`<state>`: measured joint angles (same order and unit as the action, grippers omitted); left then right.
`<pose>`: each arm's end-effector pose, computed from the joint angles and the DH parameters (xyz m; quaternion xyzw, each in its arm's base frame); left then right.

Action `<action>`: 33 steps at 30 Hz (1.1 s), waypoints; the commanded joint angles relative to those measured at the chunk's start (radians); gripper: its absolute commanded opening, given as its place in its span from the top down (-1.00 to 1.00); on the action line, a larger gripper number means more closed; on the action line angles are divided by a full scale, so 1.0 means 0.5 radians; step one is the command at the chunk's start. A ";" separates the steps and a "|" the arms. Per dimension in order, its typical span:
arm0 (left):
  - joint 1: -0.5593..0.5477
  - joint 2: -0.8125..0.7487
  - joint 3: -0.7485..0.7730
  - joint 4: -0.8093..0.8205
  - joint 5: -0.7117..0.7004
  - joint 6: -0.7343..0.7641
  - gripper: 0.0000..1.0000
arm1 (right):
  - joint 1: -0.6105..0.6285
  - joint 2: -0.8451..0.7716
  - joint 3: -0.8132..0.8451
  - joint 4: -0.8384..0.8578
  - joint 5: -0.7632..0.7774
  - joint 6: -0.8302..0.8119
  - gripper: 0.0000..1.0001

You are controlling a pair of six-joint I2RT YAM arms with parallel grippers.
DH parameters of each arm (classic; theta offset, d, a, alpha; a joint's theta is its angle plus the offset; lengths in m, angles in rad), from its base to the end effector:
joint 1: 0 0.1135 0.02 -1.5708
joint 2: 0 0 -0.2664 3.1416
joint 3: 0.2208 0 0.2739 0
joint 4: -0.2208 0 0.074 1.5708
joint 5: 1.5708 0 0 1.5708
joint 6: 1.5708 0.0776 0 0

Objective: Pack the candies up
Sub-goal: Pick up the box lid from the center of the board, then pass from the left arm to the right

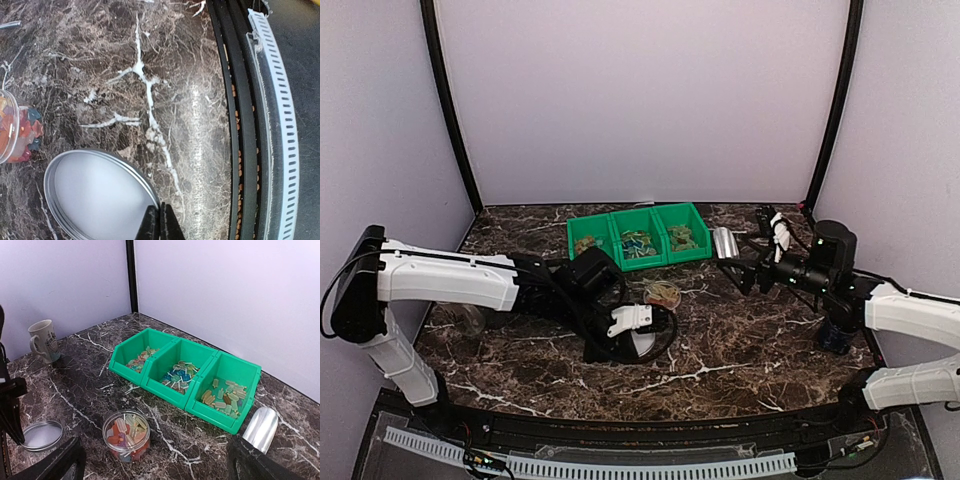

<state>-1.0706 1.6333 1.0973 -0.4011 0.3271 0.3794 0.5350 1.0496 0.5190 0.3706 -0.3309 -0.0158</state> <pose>0.1625 -0.3492 0.1756 0.6597 0.6681 -0.2497 0.2368 0.2398 0.1714 0.2375 -0.3070 0.6936 0.2853 0.5859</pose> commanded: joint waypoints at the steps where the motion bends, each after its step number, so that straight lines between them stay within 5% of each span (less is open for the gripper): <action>1: 0.054 -0.123 0.042 0.092 0.247 -0.057 1.00 | 0.037 -0.002 -0.007 0.158 -0.181 -0.087 -0.95; 8: 0.136 -0.160 0.209 -0.043 0.279 -0.107 1.00 | 0.128 0.004 0.019 0.164 -0.263 -0.180 -0.94; 18: 0.191 -0.226 0.269 0.071 0.566 -0.126 1.00 | 0.352 0.089 0.274 -0.275 -0.026 -0.732 -0.95; 28: 0.284 -0.290 0.202 0.095 1.017 -0.188 1.00 | 0.452 0.032 0.316 -0.467 -0.388 -1.486 -1.00; 33: 0.294 -0.250 0.263 -0.095 1.135 -0.126 1.00 | 0.467 0.234 0.645 -0.917 -0.585 -1.680 -0.85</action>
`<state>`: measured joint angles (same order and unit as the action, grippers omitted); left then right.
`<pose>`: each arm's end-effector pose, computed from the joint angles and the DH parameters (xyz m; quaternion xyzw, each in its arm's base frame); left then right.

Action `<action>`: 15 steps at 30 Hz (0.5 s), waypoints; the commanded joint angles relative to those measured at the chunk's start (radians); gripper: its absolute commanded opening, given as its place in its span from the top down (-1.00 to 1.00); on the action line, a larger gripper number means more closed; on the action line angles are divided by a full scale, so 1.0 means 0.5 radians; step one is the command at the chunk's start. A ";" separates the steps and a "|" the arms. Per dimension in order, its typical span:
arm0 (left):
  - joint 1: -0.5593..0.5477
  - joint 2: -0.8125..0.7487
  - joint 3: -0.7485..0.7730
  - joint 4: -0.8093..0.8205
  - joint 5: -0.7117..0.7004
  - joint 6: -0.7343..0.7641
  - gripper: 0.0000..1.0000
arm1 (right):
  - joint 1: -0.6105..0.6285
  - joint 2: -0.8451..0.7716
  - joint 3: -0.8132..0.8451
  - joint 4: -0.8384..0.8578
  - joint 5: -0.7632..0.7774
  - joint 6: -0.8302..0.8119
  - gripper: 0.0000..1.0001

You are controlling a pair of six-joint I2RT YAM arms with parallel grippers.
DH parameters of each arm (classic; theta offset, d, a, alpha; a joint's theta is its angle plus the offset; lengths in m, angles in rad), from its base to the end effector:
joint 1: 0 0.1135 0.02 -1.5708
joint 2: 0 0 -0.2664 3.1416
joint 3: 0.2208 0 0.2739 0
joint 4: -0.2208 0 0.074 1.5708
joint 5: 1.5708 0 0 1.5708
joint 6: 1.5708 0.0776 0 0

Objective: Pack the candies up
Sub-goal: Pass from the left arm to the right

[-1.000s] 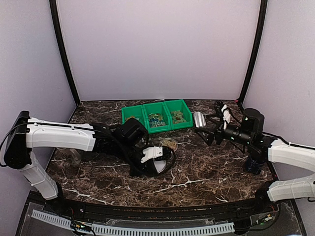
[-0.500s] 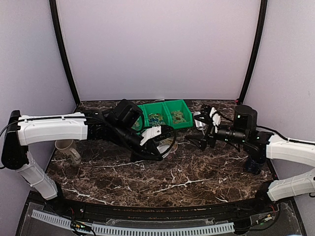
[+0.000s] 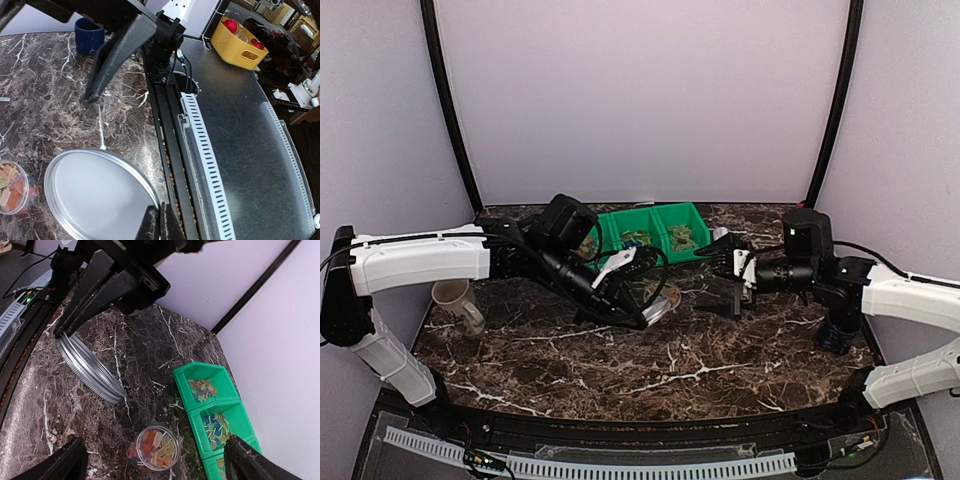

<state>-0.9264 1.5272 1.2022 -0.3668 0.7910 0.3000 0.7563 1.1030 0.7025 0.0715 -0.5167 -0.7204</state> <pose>0.1840 -0.3368 0.2691 0.6147 0.5886 -0.4527 0.2661 0.1943 0.2360 0.2566 -0.6392 0.4815 0.2179 0.5586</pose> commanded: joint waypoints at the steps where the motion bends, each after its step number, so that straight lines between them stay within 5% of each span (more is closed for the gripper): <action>1: 0.007 -0.033 0.056 -0.198 0.222 0.039 1.00 | 0.034 0.180 0.346 -0.410 -0.239 -0.299 -0.78; 5: 0.019 -0.046 0.020 -0.217 0.314 0.051 1.00 | 0.087 0.332 0.515 -0.581 -0.287 -0.329 -0.45; 15: 0.083 -0.048 -0.073 -0.144 0.519 0.030 1.00 | 0.197 0.408 0.495 -0.608 -0.374 -0.404 -0.39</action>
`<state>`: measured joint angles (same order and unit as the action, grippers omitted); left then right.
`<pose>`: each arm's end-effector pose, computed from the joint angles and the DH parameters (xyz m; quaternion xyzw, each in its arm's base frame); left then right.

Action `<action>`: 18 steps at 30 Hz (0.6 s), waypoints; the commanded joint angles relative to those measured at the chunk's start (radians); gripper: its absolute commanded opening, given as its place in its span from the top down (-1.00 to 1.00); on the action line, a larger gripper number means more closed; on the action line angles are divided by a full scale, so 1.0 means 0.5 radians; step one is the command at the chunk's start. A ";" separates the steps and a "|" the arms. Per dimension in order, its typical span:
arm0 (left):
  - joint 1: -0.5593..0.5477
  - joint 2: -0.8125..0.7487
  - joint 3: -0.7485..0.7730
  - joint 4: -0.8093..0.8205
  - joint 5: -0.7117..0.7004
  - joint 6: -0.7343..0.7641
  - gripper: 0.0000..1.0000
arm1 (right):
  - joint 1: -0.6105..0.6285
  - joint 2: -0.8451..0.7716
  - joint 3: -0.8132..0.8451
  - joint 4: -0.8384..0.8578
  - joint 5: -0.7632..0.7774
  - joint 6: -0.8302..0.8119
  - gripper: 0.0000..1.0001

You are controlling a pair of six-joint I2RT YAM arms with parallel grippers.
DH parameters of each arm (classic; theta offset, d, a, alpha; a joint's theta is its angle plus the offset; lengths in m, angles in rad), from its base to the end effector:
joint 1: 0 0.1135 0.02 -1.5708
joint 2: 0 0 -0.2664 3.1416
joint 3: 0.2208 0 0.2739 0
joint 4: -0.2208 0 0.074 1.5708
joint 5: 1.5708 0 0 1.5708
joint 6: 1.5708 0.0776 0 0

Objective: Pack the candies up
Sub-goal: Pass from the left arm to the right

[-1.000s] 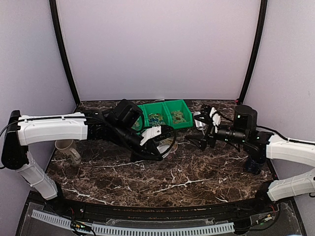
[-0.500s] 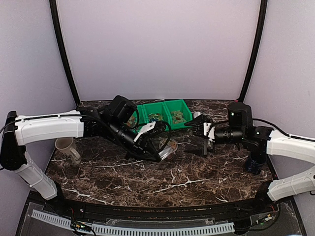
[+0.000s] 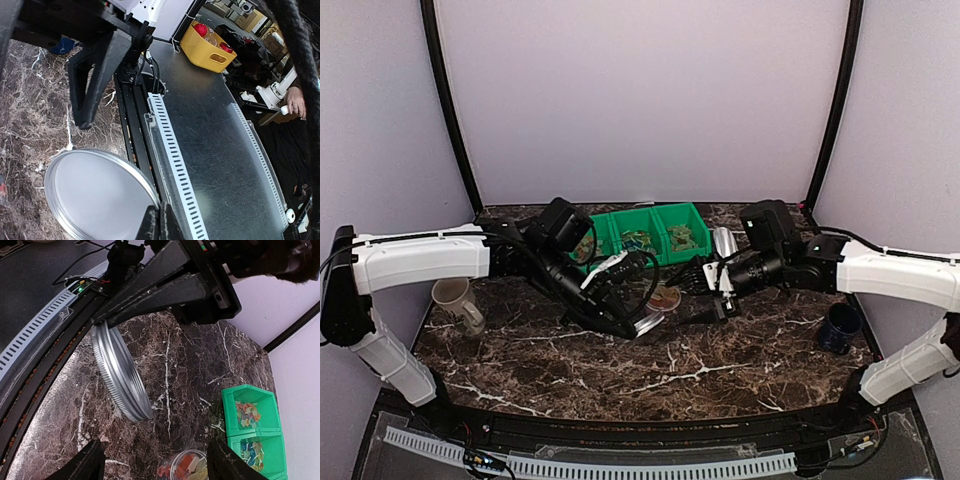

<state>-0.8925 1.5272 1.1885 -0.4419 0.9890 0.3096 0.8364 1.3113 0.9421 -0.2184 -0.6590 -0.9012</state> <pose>0.1775 -0.3235 0.2653 0.6101 0.5667 -0.5169 0.1986 0.1894 0.2806 0.2554 -0.7355 0.4220 0.2706 0.4557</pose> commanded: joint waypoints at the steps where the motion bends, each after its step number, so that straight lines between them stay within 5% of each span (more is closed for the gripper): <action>1: 0.017 -0.039 -0.045 0.006 0.133 0.010 1.00 | 0.048 -0.008 0.011 -0.007 -0.088 -0.036 -0.38; 9: 0.033 0.011 -0.045 0.036 0.231 -0.010 1.00 | 0.113 0.007 -0.015 0.087 -0.093 0.001 -0.03; 18: 0.053 0.067 -0.030 0.051 0.328 -0.030 1.00 | 0.151 0.007 -0.039 0.155 -0.128 0.014 0.08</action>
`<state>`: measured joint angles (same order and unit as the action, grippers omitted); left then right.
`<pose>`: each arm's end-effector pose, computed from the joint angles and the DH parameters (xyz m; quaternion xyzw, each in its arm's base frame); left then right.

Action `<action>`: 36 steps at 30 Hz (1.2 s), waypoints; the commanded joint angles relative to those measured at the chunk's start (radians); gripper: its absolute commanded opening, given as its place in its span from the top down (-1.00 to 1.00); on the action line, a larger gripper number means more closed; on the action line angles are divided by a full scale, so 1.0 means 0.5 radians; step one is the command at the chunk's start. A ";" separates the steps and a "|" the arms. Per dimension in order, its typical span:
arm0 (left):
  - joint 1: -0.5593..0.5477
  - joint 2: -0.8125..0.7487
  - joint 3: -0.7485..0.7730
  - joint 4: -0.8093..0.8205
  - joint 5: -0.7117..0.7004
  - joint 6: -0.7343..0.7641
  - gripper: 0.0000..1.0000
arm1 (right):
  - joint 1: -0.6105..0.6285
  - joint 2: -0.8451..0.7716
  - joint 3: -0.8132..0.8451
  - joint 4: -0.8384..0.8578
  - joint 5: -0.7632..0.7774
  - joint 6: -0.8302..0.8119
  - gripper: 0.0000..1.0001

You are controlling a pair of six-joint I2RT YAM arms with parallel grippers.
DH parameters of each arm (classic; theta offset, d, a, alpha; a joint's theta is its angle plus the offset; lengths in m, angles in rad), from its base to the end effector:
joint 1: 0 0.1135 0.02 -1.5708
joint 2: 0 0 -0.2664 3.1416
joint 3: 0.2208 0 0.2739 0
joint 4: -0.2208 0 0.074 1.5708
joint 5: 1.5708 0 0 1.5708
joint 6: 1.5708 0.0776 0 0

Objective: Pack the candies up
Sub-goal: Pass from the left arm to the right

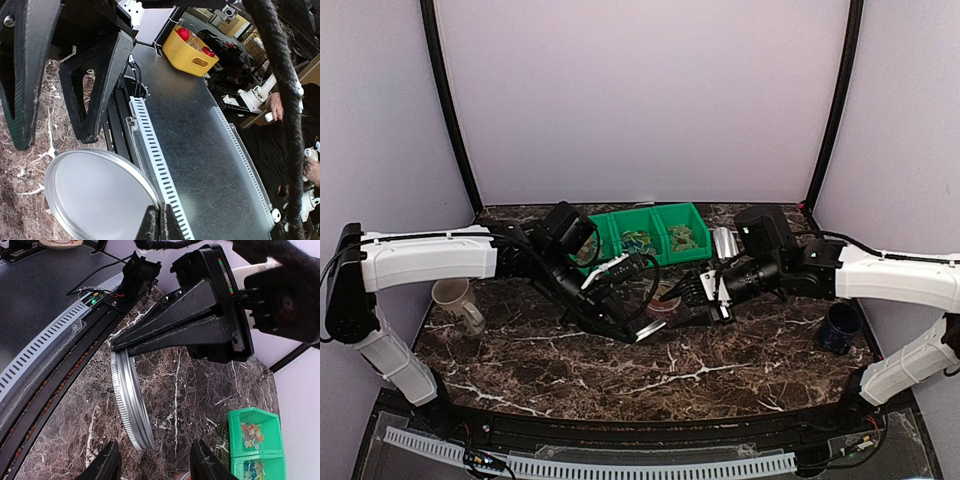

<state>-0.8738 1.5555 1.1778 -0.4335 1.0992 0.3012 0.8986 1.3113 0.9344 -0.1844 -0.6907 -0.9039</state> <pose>0.1792 -0.3217 0.2578 0.6002 0.5518 -0.5547 0.1663 0.1702 0.2933 0.2572 -0.7474 0.3828 0.2951 0.4558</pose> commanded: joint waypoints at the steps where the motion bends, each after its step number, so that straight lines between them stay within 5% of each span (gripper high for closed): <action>1: 0.019 0.013 -0.009 0.038 0.112 -0.019 1.00 | 0.028 0.009 -0.020 0.088 -0.079 0.019 0.11; 13: 0.048 0.040 -0.009 0.083 0.169 -0.059 1.00 | 0.066 0.057 0.000 0.067 -0.125 0.050 0.21; 36: 0.051 0.070 -0.013 0.080 0.169 -0.059 1.00 | 0.082 0.059 -0.007 0.093 -0.125 0.056 0.71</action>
<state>-0.8543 1.5879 1.1774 -0.3988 1.1713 0.2722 0.9295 1.3445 0.9321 -0.1558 -0.7383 -0.8818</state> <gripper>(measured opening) 0.023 0.155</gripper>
